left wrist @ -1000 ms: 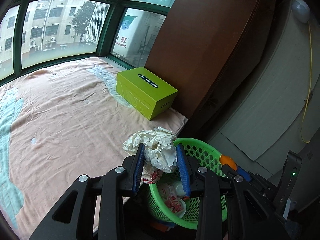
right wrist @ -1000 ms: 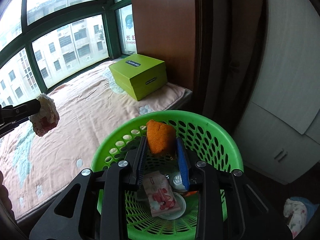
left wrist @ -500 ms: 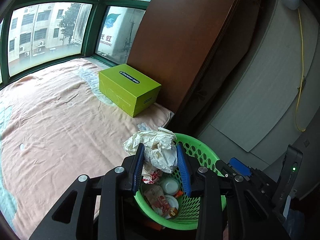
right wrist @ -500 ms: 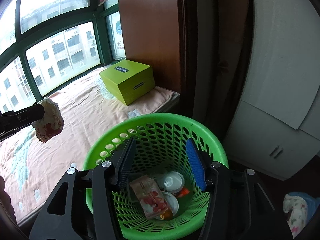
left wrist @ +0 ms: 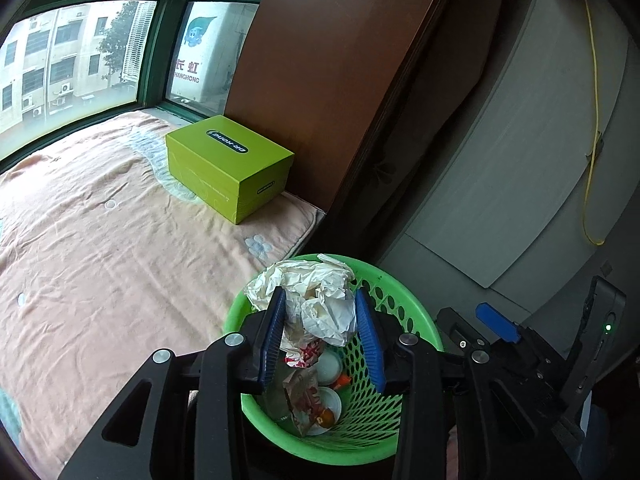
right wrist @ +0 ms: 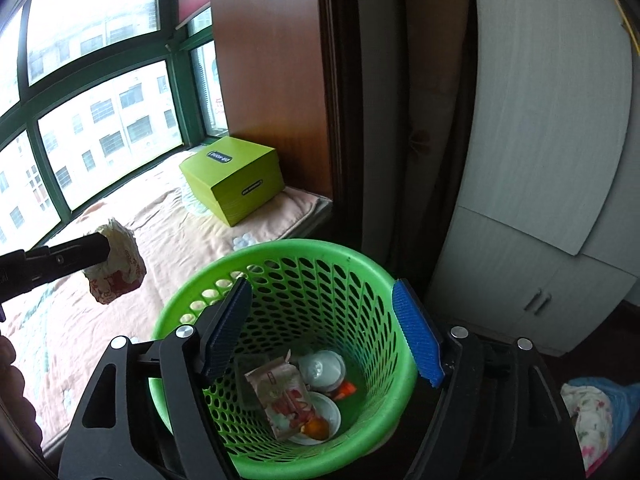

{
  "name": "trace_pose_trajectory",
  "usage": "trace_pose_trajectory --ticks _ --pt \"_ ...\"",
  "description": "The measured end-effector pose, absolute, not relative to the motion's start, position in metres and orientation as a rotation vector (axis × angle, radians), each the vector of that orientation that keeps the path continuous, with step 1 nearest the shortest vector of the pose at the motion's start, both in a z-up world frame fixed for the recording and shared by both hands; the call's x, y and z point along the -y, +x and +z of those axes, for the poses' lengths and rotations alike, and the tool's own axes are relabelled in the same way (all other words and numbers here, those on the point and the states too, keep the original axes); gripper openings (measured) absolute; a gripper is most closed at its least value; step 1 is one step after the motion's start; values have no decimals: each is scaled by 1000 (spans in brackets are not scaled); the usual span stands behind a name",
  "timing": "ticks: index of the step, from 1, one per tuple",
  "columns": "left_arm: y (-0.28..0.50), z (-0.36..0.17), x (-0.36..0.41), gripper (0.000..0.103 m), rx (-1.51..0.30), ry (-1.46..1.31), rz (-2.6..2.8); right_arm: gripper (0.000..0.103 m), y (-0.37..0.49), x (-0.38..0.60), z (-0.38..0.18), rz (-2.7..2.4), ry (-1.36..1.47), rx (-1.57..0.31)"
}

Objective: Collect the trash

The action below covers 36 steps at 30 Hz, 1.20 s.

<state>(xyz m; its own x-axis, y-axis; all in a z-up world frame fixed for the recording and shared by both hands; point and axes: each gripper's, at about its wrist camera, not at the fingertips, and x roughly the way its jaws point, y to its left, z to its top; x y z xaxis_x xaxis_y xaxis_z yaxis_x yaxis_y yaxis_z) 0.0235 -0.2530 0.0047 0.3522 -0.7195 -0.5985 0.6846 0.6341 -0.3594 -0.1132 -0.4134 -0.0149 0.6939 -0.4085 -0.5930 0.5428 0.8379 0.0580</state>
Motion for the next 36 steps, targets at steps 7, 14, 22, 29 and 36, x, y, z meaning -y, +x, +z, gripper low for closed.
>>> trace_pose_trajectory --ticks 7,14,22,29,36 --pt "21 0 263 37 -817 -29 -934 78 -122 421 -14 -570 249 -590" --pt "18 -8 272 49 -840 -16 -952 79 -125 426 -15 -584 259 -587" --pt "19 -7 268 74 -830 -23 -929 80 -125 426 -15 -583 260 -585" --pt "22 0 255 92 -791 -34 -883 85 -121 421 -14 -570 258 -585" --pt "30 4 241 96 -759 -44 -829 87 -115 416 -11 -547 251 -584"
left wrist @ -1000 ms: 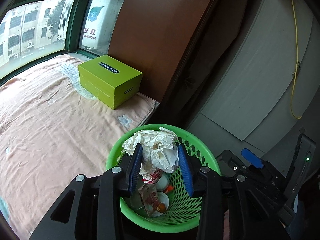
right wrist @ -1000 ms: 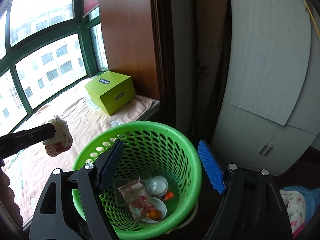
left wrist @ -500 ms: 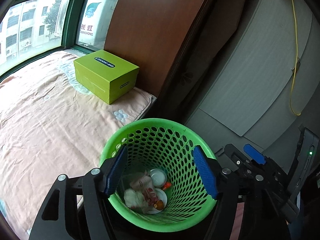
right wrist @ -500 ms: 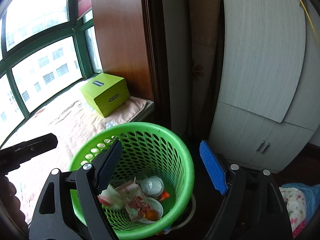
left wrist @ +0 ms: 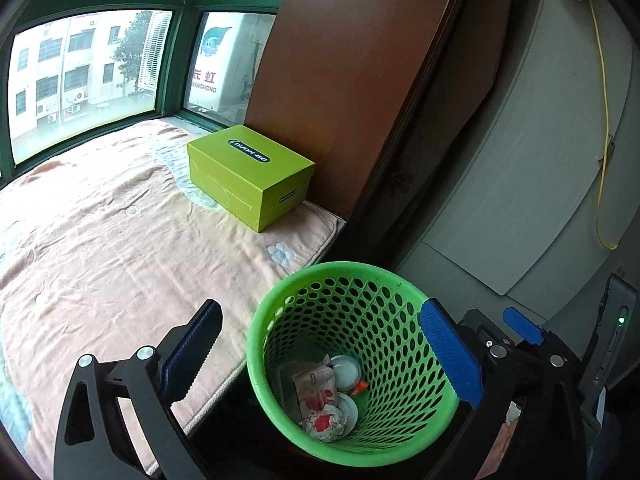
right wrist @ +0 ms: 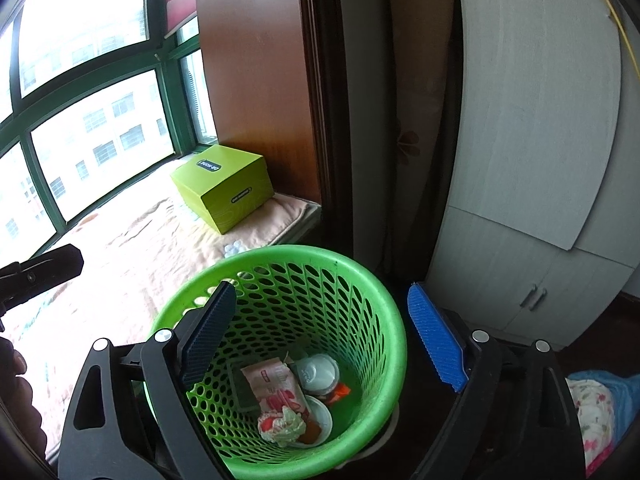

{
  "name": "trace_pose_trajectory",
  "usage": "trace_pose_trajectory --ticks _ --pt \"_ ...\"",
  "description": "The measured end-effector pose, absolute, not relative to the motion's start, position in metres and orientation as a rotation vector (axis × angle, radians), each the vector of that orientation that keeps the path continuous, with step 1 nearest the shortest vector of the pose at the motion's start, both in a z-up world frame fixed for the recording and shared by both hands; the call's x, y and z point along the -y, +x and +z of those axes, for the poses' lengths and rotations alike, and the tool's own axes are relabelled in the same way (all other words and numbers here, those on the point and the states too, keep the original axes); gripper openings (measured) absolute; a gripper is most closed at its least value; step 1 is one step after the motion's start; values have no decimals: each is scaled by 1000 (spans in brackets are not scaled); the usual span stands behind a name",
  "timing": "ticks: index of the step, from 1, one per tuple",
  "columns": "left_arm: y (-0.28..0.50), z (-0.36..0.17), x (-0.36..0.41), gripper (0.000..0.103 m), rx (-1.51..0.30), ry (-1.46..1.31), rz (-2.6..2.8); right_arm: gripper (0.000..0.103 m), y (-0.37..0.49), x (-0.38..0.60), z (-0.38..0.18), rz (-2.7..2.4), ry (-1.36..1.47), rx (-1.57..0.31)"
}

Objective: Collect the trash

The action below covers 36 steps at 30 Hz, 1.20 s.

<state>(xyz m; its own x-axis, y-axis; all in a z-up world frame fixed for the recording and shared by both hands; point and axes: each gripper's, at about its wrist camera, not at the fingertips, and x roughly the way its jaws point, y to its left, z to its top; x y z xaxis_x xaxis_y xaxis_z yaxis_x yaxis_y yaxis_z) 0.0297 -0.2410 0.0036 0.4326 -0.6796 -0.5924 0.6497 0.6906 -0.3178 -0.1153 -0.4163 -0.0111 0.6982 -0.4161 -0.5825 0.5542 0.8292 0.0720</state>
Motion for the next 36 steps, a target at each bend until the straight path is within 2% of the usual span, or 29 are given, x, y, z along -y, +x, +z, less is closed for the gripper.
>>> trace_pose_trajectory --ticks 36 --pt "41 11 202 96 -663 2 -652 89 -96 400 -3 -487 216 -575"
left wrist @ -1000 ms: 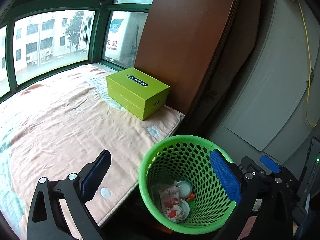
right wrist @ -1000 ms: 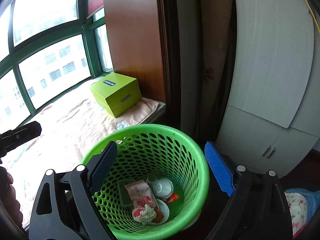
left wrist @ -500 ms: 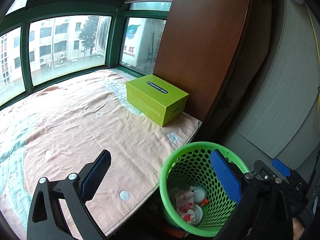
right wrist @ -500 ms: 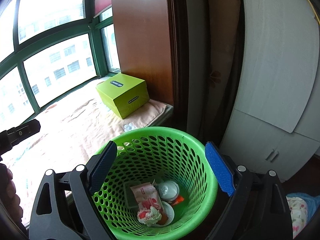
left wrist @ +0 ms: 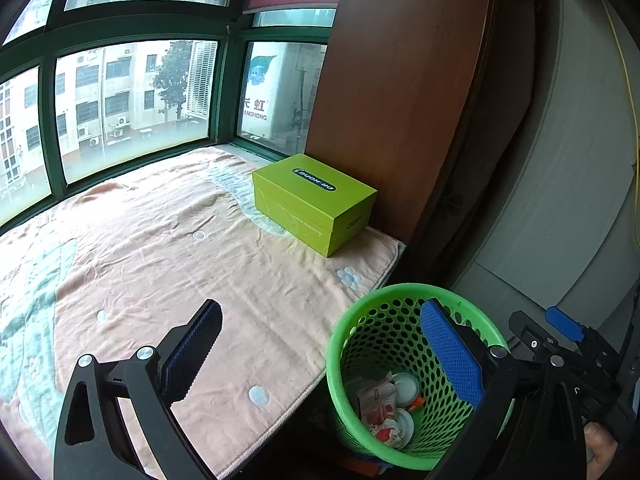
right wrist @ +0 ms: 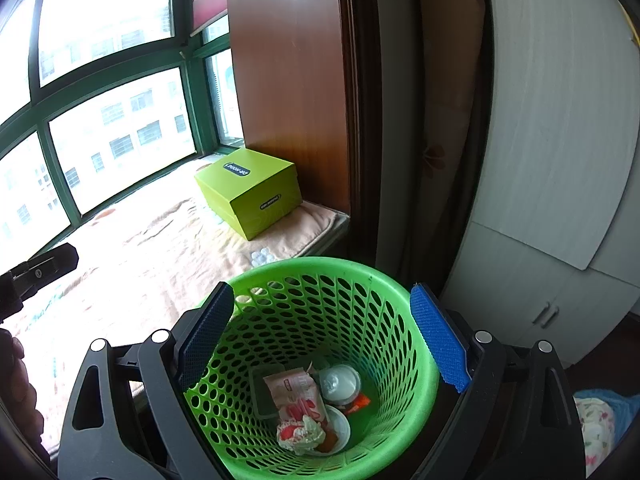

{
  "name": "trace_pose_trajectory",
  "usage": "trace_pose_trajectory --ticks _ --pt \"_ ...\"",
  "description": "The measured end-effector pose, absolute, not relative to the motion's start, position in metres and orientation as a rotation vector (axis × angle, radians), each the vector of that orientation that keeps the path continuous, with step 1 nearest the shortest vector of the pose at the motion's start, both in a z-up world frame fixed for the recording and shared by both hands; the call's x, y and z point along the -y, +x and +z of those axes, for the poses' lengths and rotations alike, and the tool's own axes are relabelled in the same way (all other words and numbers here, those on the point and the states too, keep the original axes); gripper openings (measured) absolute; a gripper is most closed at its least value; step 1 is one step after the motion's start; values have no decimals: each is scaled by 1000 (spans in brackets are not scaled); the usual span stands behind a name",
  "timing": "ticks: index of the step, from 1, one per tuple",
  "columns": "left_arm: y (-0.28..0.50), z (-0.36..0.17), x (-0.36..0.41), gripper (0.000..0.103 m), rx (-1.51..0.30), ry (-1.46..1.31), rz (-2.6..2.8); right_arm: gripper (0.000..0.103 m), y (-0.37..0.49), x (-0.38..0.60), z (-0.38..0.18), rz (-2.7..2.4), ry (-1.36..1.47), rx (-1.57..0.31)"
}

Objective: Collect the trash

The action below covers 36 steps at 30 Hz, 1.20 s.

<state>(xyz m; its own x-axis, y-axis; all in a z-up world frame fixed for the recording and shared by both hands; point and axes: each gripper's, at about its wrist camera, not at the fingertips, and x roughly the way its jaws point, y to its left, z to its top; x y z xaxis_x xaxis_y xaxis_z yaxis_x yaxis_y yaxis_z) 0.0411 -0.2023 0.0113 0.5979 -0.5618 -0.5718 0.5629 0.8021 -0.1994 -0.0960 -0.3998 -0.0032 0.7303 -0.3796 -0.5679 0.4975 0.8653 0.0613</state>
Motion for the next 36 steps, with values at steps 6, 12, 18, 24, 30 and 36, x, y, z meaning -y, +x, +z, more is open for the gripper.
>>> trace_pose_trajectory --ticks 6,12,18,24,30,36 --pt "43 8 201 96 -678 -2 -647 89 -95 399 -2 -485 213 -571" --pt "45 10 199 96 -672 9 -621 89 -94 398 -1 -480 209 -570" --pt "48 11 191 96 -669 -3 -594 89 -90 394 0 -466 200 -567" --pt "50 10 184 96 -661 9 -562 89 -84 387 0 -442 189 -565" --pt "51 11 175 96 -649 23 -523 89 -75 378 1 -409 178 -568" --pt "54 12 161 96 -641 17 -488 89 -63 365 1 -364 166 -569"
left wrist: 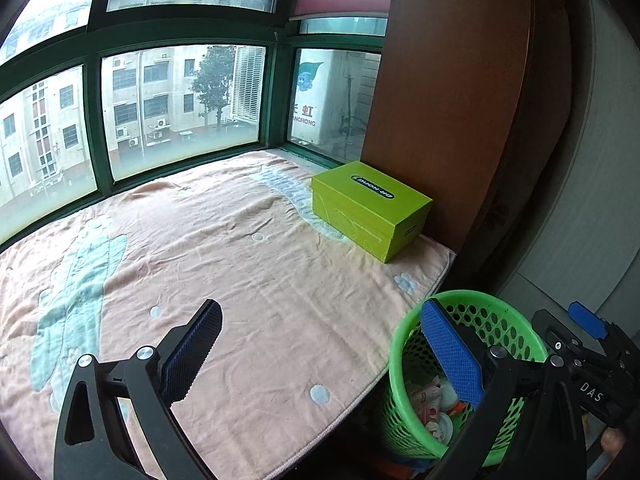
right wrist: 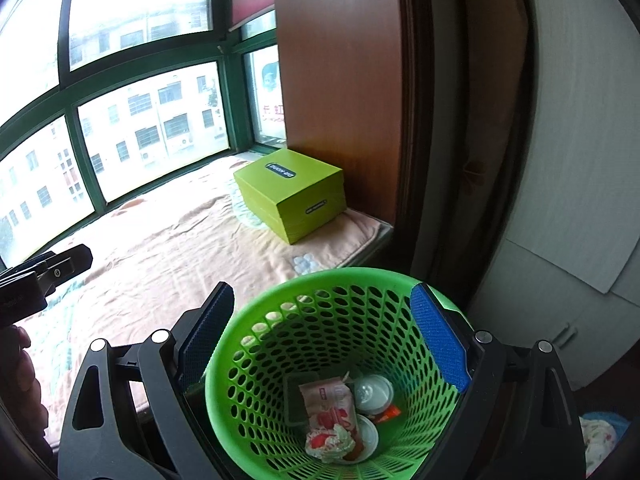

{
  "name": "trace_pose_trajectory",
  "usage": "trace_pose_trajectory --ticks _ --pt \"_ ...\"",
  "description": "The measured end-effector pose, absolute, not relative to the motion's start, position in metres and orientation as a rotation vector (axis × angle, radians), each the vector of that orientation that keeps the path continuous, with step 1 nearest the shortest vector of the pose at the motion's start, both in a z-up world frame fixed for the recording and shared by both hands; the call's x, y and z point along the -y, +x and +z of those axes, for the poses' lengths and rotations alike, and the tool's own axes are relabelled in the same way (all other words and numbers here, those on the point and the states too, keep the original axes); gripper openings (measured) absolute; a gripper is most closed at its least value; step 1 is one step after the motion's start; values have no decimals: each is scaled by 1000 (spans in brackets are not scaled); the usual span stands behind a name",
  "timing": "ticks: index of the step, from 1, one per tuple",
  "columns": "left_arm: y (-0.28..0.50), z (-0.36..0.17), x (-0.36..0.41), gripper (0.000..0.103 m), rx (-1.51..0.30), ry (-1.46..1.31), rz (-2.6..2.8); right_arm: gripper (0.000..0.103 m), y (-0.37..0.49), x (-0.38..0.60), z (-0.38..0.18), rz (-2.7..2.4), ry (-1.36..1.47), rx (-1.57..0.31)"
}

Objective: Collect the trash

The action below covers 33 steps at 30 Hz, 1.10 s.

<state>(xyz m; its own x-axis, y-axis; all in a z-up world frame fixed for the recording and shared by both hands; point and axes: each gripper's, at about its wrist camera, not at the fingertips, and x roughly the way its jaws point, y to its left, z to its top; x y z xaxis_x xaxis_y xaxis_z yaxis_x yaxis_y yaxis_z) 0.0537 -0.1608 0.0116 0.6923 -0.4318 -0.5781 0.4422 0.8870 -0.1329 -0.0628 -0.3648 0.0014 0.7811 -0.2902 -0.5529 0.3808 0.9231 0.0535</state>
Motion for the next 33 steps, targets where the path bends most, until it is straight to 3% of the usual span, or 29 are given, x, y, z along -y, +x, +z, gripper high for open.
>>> trace_pose_trajectory --ticks 33 --pt "69 1 66 96 -674 -29 -218 89 10 265 0 -76 85 -592"
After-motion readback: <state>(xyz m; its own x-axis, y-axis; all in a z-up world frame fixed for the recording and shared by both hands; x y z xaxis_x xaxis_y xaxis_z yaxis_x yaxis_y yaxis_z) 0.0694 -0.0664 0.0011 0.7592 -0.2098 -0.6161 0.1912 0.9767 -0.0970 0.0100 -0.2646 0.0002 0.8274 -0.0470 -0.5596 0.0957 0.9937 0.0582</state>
